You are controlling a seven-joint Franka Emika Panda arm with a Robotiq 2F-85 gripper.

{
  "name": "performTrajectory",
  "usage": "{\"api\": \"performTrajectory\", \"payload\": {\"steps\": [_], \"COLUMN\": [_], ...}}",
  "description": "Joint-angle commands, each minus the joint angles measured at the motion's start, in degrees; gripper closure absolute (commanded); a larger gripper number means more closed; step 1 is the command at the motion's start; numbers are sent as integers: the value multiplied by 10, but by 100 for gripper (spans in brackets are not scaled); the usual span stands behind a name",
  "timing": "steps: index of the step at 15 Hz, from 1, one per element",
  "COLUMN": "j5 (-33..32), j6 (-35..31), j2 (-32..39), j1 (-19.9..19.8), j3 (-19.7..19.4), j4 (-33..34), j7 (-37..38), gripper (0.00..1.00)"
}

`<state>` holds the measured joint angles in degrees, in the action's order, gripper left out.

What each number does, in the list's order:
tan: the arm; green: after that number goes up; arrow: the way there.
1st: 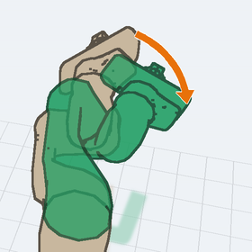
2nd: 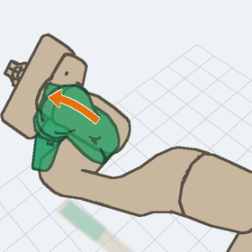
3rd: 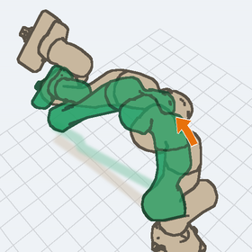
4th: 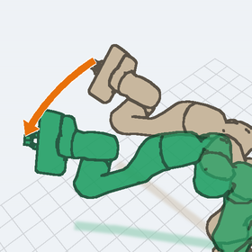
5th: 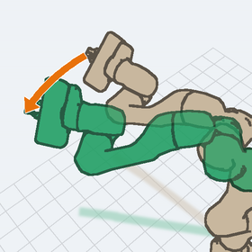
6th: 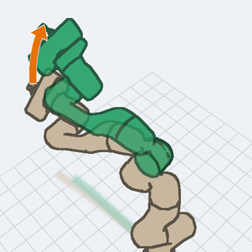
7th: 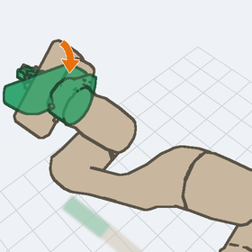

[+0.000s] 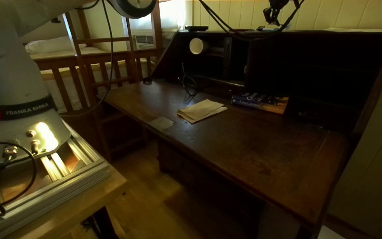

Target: Move the black marker to the left

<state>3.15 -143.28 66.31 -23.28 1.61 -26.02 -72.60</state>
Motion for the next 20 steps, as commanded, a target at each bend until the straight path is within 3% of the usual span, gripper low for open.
{"api": "performTrajectory", "payload": {"steps": [1, 8, 20], "j5": [-22, -17, -23], "j6": [-19, 18, 143], "j2": [18, 3, -26], "j1": [1, 0, 6], "j3": [-10, -7, -23], "j4": [12, 4, -7], "j7": [-12, 13, 105], "gripper": [0, 0, 0]}}
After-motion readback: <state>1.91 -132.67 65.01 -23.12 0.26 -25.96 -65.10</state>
